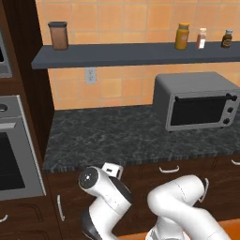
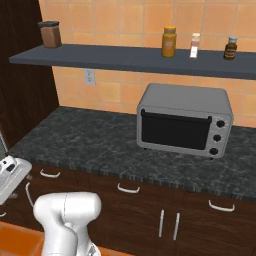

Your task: Take a straw from the drawer in front and place it inside the glass cup on the dining counter.

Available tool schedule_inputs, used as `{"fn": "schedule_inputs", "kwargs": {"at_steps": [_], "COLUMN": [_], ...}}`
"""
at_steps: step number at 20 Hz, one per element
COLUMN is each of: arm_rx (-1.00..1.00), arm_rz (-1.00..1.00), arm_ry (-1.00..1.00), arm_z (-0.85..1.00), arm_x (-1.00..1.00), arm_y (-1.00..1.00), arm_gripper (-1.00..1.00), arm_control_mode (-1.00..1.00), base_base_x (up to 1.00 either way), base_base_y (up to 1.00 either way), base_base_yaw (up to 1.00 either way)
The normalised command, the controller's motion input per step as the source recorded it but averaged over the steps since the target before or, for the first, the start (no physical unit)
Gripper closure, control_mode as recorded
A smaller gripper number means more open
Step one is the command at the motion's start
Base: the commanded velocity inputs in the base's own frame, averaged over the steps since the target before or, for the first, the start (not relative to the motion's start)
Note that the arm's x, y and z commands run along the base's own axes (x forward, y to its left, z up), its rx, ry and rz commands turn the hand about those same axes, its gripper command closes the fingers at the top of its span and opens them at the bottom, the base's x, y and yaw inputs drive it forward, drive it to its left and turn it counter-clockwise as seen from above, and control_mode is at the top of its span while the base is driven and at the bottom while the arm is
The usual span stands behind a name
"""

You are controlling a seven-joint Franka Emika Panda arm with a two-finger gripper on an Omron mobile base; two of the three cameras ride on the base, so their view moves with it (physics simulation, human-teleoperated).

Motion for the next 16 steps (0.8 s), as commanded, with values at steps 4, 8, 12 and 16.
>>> {"fn": "schedule_inputs", "kwargs": {"at_steps": [4, 8, 12, 16], "arm_rx": [-0.15, -0.17, -0.11, -0.06], "arm_rz": [0.05, 0.07, 0.07, 0.08], "arm_ry": [-0.01, -0.02, -0.16, -0.2], "arm_z": [-0.29, -0.48, -0.53, -0.29], "arm_x": [0.55, 0.44, 0.36, 0.38], "arm_y": [0.23, 0.22, 0.21, 0.19], "arm_gripper": [-1.0, -1.0, -1.0, -1.0], "arm_control_mode": [-1.0, -1.0, -1.0, -1.0], "base_base_x": [0.0, 0.0, 0.0, 0.0], "base_base_y": [0.0, 0.0, 0.0, 0.0], "base_base_yaw": [0.0, 0.0, 0.0, 0.0]}}
